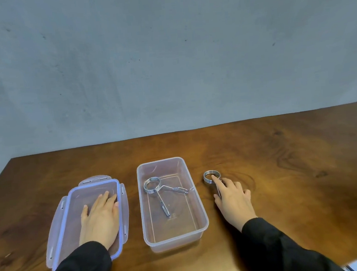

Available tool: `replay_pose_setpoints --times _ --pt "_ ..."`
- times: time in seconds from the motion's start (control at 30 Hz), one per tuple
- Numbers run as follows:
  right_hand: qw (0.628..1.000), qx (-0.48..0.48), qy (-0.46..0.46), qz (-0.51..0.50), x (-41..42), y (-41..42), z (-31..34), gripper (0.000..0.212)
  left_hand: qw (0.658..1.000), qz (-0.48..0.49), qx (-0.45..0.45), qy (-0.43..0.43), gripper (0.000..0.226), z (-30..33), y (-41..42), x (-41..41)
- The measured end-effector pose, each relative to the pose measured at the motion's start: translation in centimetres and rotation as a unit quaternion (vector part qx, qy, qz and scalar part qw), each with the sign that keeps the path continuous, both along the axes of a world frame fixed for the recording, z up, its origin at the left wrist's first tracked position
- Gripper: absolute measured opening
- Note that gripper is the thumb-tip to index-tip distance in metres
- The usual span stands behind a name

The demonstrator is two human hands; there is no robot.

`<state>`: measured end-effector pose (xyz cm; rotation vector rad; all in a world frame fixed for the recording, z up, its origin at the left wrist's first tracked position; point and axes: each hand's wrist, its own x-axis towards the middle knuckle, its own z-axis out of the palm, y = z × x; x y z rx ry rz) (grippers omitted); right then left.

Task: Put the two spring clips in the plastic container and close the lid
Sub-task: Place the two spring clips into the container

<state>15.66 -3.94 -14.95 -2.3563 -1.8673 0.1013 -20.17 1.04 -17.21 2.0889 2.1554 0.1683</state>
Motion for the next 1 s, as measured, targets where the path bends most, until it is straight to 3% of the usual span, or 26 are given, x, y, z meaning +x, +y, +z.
replay_pose_setpoints --times 0.23,0.37,0.53,0.63,0.8,1.0 --pt "0.999 0.005 0.054 0.005 0.4 0.9 0.5 0.052 1.000 0.012 0.005 -0.026 0.051 0.2 -0.3 0.2" --pt "0.989 0.088 0.118 0.003 -0.7 1.9 4.8 0.050 1.000 0.010 0.001 -0.023 0.052 0.8 -0.6 0.6" --pt "0.960 0.173 0.164 0.146 -5.8 2.7 12.3 0.052 1.000 0.007 -0.005 -0.016 0.053 1.1 -0.7 0.6" --pt "0.961 0.116 0.144 0.205 -9.7 2.3 13.5 0.052 1.000 0.002 -0.010 -0.009 0.054 1.1 -0.7 0.5" --pt "0.973 0.011 0.090 0.212 -12.9 2.8 9.1 0.049 1.000 0.008 -0.010 -0.029 0.049 1.3 -0.6 0.5" --pt "0.978 -0.002 0.044 0.202 -13.7 4.1 6.2 0.051 0.999 0.014 -0.006 -0.043 0.049 1.2 -0.6 0.4"
